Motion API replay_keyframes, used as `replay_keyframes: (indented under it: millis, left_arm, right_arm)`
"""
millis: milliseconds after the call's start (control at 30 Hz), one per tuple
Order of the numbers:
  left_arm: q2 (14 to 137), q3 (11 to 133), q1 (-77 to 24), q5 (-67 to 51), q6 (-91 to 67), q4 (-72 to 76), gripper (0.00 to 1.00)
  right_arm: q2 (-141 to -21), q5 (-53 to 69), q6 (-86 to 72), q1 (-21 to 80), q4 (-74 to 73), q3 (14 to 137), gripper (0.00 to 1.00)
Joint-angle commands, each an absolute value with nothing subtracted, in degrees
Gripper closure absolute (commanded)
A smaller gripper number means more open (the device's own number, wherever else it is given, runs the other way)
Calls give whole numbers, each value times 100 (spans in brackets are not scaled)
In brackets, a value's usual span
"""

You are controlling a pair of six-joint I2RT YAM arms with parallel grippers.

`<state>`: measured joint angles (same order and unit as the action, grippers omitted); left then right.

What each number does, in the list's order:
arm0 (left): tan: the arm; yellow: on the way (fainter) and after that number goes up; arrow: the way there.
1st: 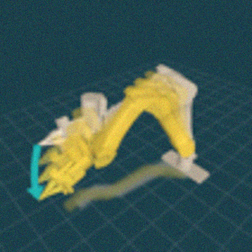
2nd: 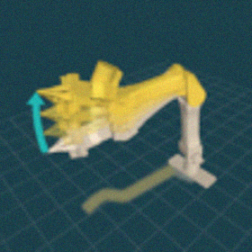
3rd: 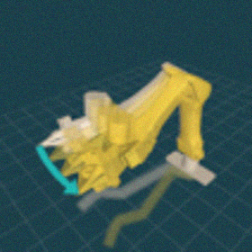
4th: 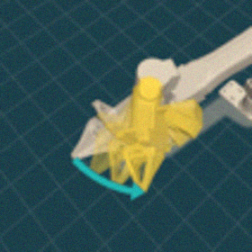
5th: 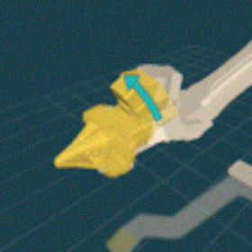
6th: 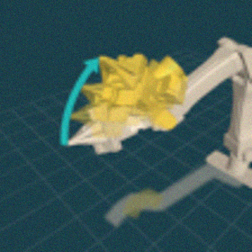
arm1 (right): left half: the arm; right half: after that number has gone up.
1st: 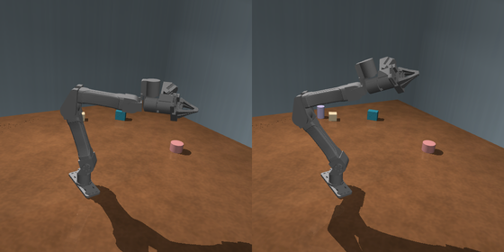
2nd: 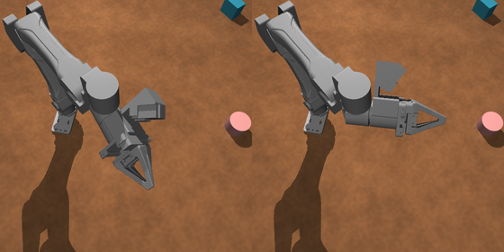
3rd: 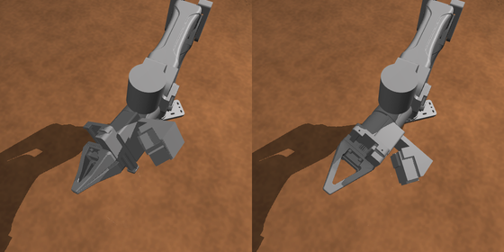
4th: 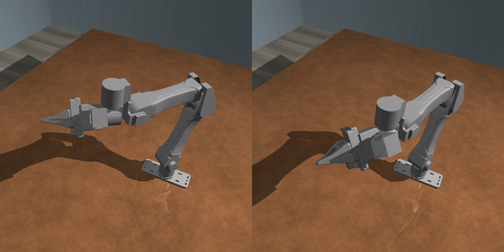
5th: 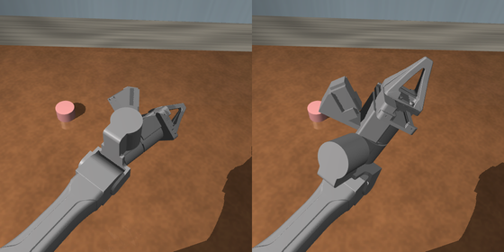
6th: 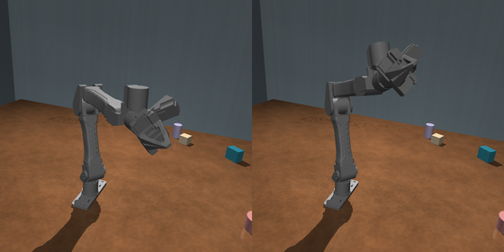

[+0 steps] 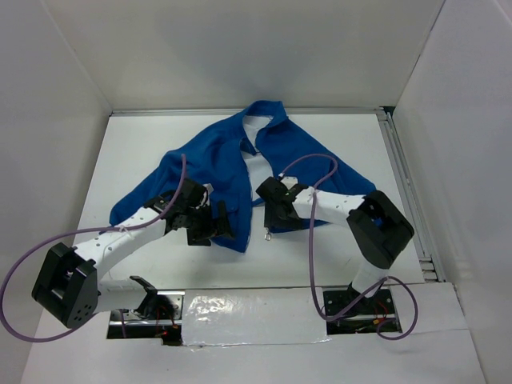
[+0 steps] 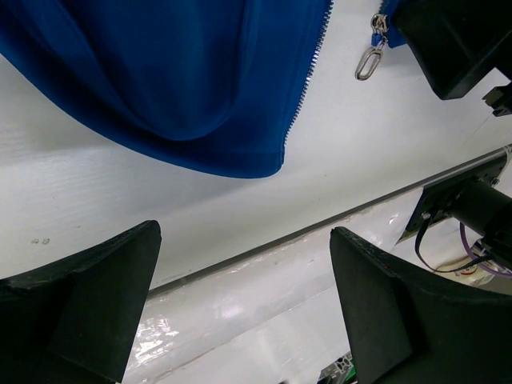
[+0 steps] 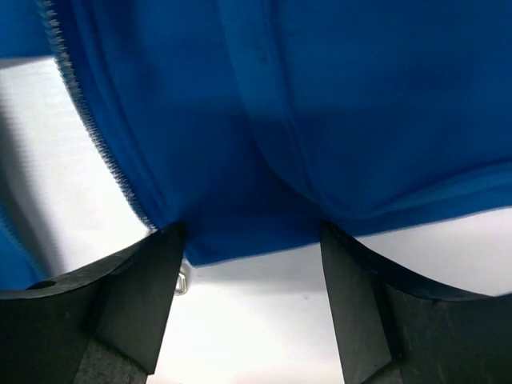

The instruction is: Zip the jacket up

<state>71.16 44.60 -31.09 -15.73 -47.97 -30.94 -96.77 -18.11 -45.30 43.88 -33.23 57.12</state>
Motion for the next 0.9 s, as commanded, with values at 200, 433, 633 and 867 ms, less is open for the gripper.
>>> replay_keyframes:
  millis: [200,433,633,867]
  left_arm:
    - [7259,4710,-3111,-1608,-4676,-3032,1]
    - [7374,4790,-3120,-1626,-4641,-2997,1]
    - [7418,4869,-3111,-1486,-4650,-3076,1]
    - [7637,5054,-3111,-1398,-4623,-3094,1]
  right_arm:
    - [-10187,-1741,-4052,4351,-3050,5880,21]
    - [-10291,-1538,-3920,4351,-3067,5940,19]
    - [-10626,-1565,-3754,4386,-3305,6214,40]
    - [-10731,-1213,-3437,4166,-3190,6240,69]
